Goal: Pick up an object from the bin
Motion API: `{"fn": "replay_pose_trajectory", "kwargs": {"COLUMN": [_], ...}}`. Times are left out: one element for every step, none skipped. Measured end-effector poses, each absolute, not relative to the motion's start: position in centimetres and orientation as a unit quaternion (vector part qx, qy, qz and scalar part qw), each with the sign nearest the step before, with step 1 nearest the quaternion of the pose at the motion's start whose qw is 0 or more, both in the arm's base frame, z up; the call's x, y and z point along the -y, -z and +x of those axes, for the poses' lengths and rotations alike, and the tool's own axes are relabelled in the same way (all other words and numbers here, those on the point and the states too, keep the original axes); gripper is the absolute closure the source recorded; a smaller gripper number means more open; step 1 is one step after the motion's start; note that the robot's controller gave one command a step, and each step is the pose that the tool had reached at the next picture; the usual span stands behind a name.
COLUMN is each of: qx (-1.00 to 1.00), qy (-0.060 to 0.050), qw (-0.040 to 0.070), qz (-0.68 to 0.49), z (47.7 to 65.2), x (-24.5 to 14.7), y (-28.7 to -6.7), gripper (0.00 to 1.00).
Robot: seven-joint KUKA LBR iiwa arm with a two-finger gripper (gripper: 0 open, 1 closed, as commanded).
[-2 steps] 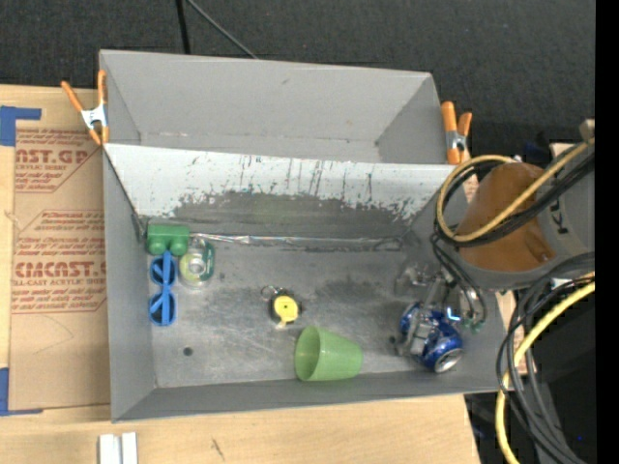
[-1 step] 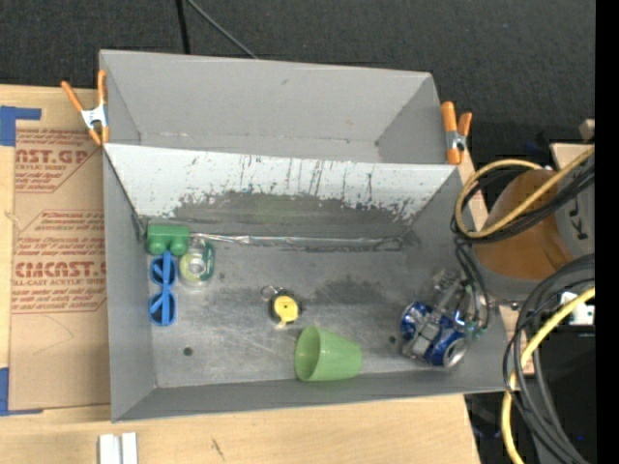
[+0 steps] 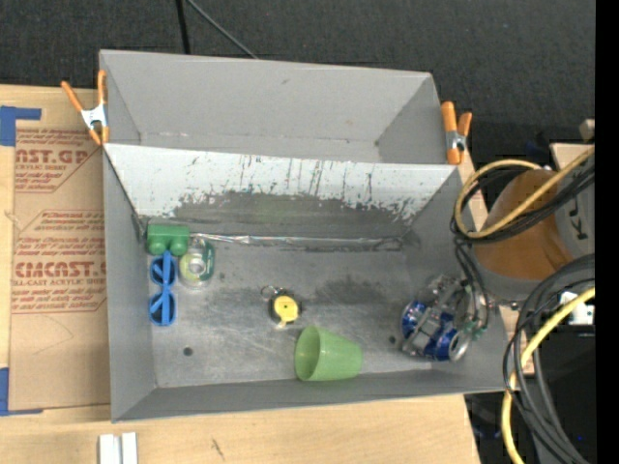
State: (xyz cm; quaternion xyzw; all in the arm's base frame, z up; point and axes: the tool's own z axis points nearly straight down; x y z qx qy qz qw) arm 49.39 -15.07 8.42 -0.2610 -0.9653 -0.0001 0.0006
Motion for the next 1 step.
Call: {"fn": "replay_pose_trajectory", "kwargs": {"qx": [0.964], "qy": [0.000], "qw": [-0.005], "qz": [-0.264], "z": [50.43], "x": [13.11], "y": [-26.26], "gripper": [1.00]}}
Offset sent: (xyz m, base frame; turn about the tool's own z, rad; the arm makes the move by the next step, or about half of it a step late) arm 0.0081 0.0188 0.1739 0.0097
